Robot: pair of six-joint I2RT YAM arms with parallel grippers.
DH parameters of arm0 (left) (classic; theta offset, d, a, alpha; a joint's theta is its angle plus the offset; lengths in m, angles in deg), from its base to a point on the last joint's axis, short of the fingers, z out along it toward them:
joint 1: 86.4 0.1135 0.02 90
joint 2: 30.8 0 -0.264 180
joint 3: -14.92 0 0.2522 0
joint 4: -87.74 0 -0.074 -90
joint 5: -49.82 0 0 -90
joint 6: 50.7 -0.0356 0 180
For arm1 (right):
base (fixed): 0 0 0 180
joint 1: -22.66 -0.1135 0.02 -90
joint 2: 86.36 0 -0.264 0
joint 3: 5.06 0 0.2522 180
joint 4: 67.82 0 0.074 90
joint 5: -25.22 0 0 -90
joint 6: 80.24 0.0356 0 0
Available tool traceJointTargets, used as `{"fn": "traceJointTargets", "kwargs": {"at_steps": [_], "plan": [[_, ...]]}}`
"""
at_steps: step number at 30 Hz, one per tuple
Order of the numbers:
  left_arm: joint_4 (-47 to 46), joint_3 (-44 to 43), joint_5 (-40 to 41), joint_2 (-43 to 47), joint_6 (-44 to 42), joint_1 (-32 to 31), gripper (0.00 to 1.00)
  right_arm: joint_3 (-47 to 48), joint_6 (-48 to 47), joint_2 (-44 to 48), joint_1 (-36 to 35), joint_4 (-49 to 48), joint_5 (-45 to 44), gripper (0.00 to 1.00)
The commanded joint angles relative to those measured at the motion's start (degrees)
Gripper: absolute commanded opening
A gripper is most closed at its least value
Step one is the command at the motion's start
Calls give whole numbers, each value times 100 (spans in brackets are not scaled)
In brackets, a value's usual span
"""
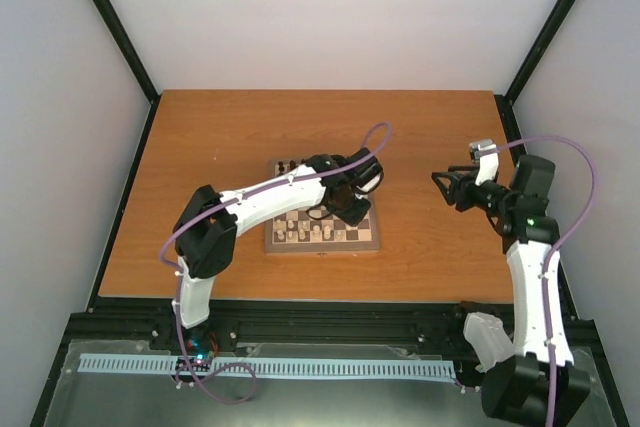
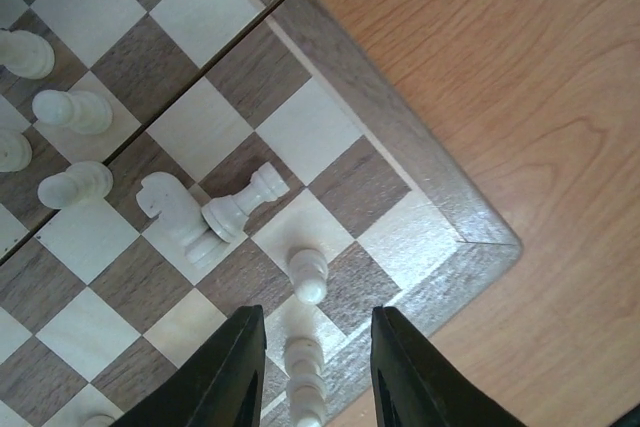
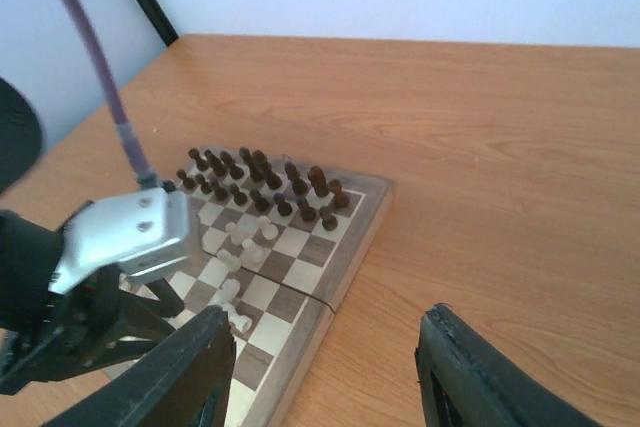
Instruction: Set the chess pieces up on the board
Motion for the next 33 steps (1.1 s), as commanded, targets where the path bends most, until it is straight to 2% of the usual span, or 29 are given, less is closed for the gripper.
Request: {"fn": "traceJointTargets", "kwargs": {"at_steps": [1,10,19,29,33], "plan": [[160,-277,233,-168,-28,-60,31,-264,219,607,192,-322,327,53],[256,-399,340,-566,-100,-58,31,-185,83,275,194,-210,427,54],[253,-574,85,-911,-120,-58,28,-154,35,155,198,-181,474,54],[396,-403,150,-806,-41,-102,29,-126,-1,88,196,-134,577,54],[416,-367,149,-820,-45,-106,25,-123,-28,44,196,-119,619,54]]}}
